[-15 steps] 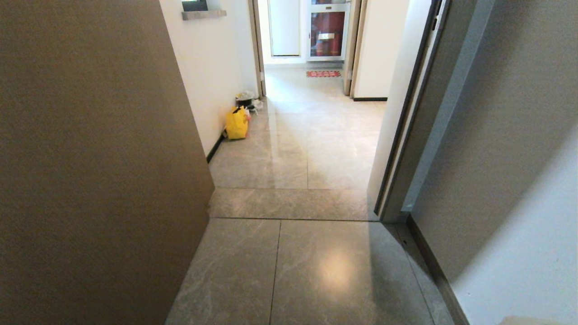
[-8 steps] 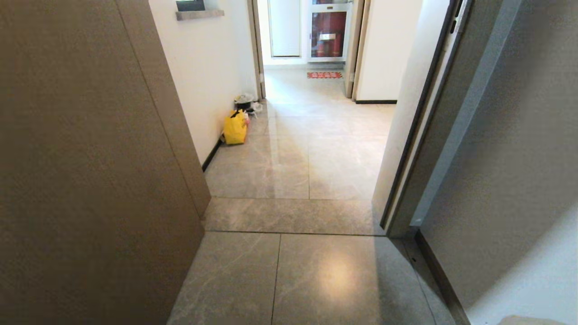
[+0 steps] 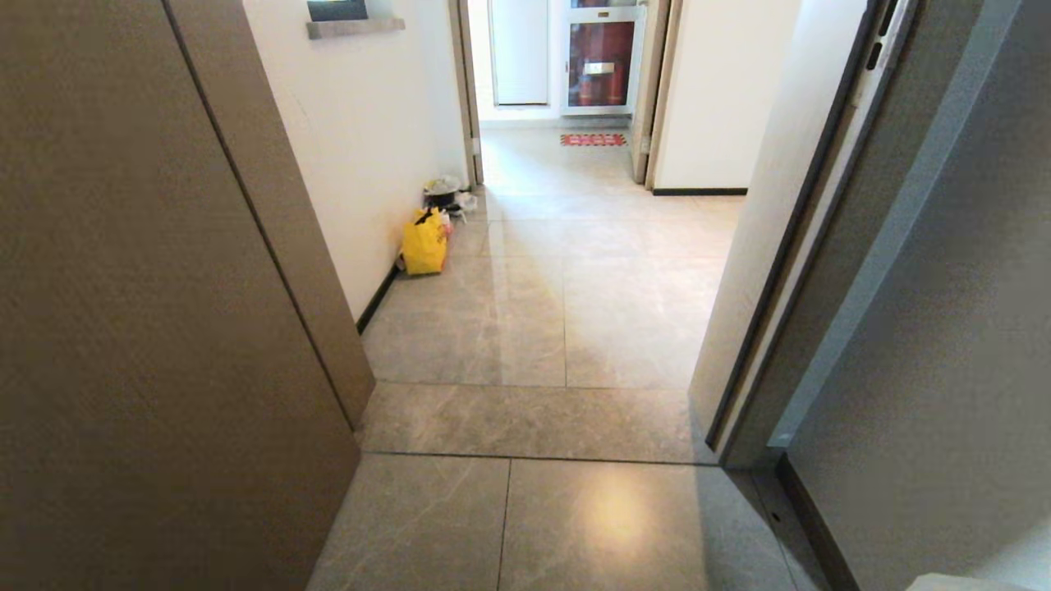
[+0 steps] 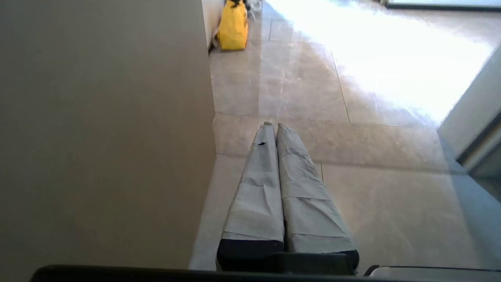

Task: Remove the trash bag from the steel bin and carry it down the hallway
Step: Put the trash bag at the door

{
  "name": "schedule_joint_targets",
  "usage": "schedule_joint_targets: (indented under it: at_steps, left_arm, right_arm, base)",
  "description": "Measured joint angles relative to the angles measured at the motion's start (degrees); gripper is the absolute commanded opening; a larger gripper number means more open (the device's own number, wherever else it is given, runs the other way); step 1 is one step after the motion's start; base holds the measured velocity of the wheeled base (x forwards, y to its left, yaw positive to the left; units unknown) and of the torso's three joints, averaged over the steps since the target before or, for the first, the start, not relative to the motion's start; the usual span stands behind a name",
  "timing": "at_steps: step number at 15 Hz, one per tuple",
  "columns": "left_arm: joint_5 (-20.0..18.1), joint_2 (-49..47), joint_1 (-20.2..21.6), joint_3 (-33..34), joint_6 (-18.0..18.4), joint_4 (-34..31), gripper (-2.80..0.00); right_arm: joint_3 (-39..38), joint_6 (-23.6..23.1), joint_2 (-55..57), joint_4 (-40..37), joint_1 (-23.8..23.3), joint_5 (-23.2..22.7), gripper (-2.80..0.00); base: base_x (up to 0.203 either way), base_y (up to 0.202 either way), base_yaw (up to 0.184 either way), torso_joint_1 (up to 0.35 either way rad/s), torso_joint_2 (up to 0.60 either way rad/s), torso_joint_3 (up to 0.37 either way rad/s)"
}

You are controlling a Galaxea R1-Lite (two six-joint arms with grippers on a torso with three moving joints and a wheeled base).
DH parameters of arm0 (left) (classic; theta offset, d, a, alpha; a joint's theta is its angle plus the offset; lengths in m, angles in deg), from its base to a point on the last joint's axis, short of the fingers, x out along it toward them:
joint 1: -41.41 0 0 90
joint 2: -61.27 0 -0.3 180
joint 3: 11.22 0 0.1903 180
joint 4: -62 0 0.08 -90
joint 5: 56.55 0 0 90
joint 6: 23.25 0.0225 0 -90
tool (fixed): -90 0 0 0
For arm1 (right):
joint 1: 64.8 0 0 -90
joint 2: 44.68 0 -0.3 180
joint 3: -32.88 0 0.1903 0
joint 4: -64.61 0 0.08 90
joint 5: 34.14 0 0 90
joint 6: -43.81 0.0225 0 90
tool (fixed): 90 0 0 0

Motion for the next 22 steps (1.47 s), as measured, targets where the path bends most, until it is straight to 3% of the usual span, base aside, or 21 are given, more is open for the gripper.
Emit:
schedule_joint_targets:
  at_steps: [22]
  left_arm:
    - [0.0, 0.0, 0.0, 0.0, 0.0, 0.0, -2.8]
  right_arm:
    - [0.0, 0.0, 0.0, 0.0, 0.0, 0.0, -2.8]
  base:
    - [0.191, 0.0, 0.001, 0.002, 0.0, 0.003]
